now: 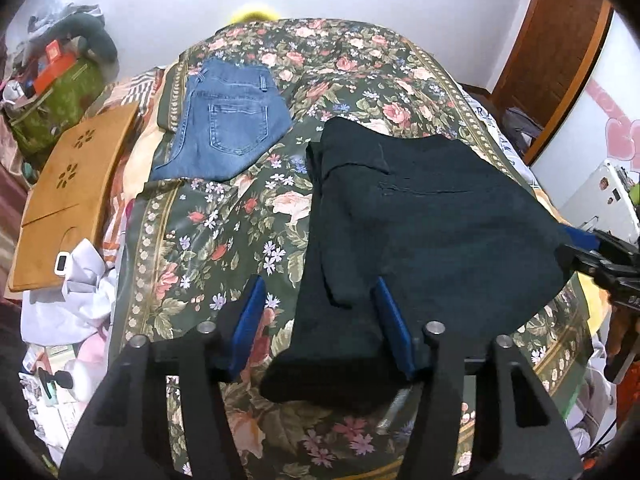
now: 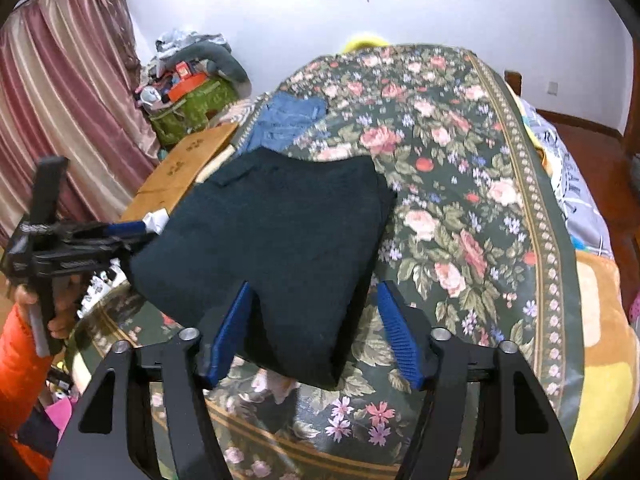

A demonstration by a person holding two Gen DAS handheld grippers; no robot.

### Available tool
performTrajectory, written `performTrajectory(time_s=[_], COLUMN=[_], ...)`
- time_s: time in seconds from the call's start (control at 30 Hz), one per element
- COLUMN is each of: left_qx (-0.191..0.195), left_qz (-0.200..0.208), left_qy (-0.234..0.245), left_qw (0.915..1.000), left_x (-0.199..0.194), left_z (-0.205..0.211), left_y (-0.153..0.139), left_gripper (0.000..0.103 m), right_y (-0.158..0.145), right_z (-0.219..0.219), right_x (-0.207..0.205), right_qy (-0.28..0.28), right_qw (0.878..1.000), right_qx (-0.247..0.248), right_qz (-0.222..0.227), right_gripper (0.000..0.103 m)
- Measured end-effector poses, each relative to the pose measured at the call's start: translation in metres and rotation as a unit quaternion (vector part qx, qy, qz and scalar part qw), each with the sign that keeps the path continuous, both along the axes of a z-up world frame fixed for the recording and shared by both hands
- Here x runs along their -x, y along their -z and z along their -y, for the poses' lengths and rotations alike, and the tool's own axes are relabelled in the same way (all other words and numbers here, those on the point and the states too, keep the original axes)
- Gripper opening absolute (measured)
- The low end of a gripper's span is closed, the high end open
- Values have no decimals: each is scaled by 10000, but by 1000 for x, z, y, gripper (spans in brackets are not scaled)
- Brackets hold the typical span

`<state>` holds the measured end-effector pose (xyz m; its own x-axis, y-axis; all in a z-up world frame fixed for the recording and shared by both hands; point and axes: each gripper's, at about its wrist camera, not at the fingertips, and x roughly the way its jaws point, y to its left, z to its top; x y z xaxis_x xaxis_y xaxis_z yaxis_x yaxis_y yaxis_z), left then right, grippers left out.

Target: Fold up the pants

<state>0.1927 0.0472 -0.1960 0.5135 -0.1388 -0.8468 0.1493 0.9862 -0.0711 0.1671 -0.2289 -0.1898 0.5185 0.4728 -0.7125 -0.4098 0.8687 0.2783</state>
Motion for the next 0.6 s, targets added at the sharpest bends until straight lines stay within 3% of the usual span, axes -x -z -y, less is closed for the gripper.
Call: performTrajectory(time_s=[0.13, 0.43, 0.6], left_qx=[-185, -517, -490], left_qz=[-122, -183, -72], left_qy=[-67, -100, -155], left_qw=[9997, 9984, 9987], left_x=[-1, 6, 0], left_z=[-1, -6, -21], left_y=[19, 21, -6], left_gripper=[52, 52, 46], right_y=[15, 15, -4], right_z=[-3, -6, -2], right_x=[1, 3, 2], right_qy=[-166, -431, -576], right_qw=[9996, 9986, 9974], right_qx=[-104, 88, 378], right_qz=[-205, -297, -198], right_gripper=[37, 35, 35])
